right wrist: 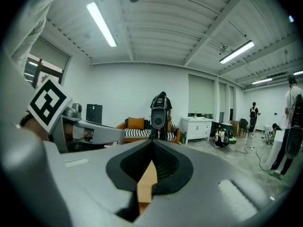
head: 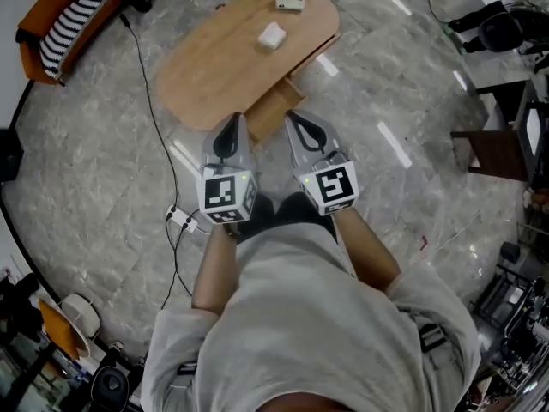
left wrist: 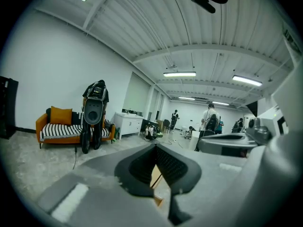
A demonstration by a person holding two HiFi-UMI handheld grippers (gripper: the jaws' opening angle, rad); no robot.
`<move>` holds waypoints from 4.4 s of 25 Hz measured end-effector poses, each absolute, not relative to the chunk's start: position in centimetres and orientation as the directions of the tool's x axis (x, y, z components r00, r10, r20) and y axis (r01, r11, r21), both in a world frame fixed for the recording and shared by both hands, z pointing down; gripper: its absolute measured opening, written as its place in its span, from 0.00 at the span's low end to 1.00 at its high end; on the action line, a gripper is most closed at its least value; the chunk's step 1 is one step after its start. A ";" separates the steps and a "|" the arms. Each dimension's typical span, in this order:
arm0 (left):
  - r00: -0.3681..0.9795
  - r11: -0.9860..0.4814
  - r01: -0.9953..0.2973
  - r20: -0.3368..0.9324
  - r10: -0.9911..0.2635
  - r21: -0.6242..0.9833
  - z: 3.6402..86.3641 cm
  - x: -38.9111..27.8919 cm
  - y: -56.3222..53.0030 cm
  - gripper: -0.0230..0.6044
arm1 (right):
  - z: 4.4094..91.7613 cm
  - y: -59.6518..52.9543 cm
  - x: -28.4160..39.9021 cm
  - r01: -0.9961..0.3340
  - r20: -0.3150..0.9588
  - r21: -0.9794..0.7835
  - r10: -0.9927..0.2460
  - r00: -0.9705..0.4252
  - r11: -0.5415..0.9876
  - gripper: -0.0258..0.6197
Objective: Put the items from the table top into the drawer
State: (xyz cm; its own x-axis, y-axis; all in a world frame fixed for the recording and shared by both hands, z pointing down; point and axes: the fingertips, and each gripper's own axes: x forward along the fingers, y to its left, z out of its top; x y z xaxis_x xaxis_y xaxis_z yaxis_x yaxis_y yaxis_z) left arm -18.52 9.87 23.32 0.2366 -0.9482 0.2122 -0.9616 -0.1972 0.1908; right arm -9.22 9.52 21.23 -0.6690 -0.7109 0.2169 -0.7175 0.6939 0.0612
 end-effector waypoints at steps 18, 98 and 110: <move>0.336 -0.301 -0.942 0.453 -0.826 0.149 35.9 -13.0 2.2 0.07 | 33.7 0.3 -4.6 -0.762 0.295 -0.133 -0.709 -0.641 0.634 0.05; 0.055 -0.396 -0.886 0.792 -0.608 -0.242 69.7 -10.8 -28.4 0.08 | 60.6 -21.1 1.6 -0.729 0.548 -0.370 -0.498 -0.671 0.575 0.05; 0.107 -0.433 -0.870 0.766 -0.633 -0.236 66.6 -10.8 -21.6 0.07 | 59.8 -16.3 0.1 -0.750 0.531 -0.361 -0.539 -0.654 0.554 0.05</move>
